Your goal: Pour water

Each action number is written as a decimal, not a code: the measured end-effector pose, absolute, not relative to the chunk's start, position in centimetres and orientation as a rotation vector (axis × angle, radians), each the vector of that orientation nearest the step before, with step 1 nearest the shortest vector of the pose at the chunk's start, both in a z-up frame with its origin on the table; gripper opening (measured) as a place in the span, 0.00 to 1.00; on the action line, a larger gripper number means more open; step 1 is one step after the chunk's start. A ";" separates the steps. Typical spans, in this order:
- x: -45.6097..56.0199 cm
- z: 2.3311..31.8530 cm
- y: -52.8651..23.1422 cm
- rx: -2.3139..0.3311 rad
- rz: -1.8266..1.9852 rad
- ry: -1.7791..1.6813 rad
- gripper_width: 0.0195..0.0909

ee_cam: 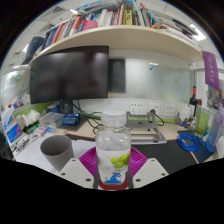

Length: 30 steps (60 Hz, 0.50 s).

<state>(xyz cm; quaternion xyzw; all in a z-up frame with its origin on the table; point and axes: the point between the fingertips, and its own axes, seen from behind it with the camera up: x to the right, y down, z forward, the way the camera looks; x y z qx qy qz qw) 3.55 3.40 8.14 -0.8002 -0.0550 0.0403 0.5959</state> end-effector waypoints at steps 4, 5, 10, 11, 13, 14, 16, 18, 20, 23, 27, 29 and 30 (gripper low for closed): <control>3.7 8.3 3.3 -1.845 0.082 -0.134 0.30; 3.7 8.3 3.3 -1.844 0.084 -0.126 0.31; 3.8 8.3 3.3 -1.832 0.079 -0.105 0.37; 3.8 8.3 3.2 -1.831 0.079 -0.104 0.39; 3.8 8.3 3.2 -1.832 0.075 -0.096 0.42; 3.8 8.3 3.0 -1.836 0.072 -0.095 0.43; 3.8 8.1 2.9 -1.849 0.070 -0.095 0.45; 3.8 7.7 2.7 -1.873 0.072 -0.090 0.53; 4.0 7.3 2.4 -1.901 0.076 -0.072 0.67; 4.2 6.9 1.8 -1.927 0.078 -0.045 0.89; 5.2 6.1 0.2 -1.973 0.037 -0.022 0.90; 5.9 5.9 -0.9 -1.988 0.002 -0.004 0.91; 6.2 5.9 -1.4 -1.991 -0.011 0.004 0.93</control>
